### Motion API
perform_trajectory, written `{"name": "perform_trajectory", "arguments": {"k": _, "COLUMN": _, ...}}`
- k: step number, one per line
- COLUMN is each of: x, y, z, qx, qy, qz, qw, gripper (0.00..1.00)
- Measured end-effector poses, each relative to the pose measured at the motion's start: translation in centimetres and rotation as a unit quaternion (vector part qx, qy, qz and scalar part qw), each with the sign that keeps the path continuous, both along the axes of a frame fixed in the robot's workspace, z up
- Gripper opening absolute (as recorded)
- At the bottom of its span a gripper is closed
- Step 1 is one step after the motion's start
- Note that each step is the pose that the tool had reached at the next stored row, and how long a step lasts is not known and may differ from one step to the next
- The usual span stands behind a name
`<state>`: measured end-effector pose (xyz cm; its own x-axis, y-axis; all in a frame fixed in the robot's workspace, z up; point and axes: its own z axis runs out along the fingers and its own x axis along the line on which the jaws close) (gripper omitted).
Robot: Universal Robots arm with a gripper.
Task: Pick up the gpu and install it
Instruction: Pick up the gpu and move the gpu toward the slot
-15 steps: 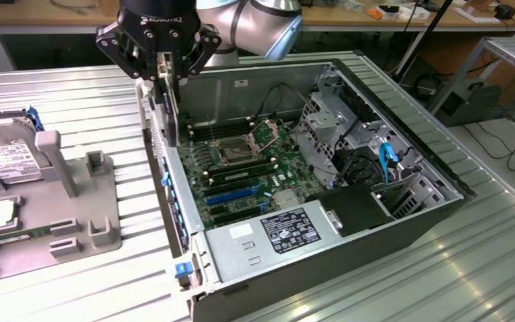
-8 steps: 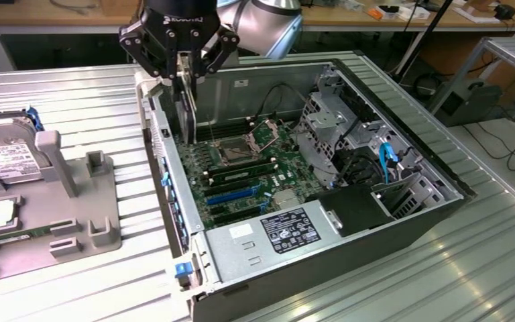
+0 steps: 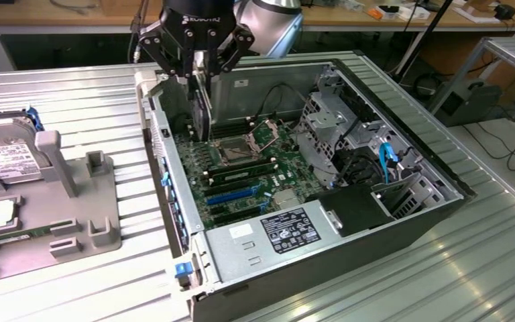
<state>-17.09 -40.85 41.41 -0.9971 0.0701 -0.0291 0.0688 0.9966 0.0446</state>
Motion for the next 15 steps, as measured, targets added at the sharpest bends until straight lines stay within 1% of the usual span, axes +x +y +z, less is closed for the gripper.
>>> {"name": "perform_trajectory", "arguments": {"k": 3, "x": 1.0, "y": 0.0, "z": 0.0, "qx": 0.0, "qy": 0.0, "qz": 0.0, "qw": 1.0, "gripper": 0.27}}
{"name": "perform_trajectory", "arguments": {"k": 9, "x": 3.8, "y": 0.0, "z": 0.0, "qx": 0.0, "qy": 0.0, "qz": 0.0, "qw": 1.0, "gripper": 0.27}}
{"name": "perform_trajectory", "arguments": {"k": 15, "x": 5.9, "y": 0.0, "z": 0.0, "qx": 0.0, "qy": 0.0, "qz": 0.0, "qw": 1.0, "gripper": 0.27}}
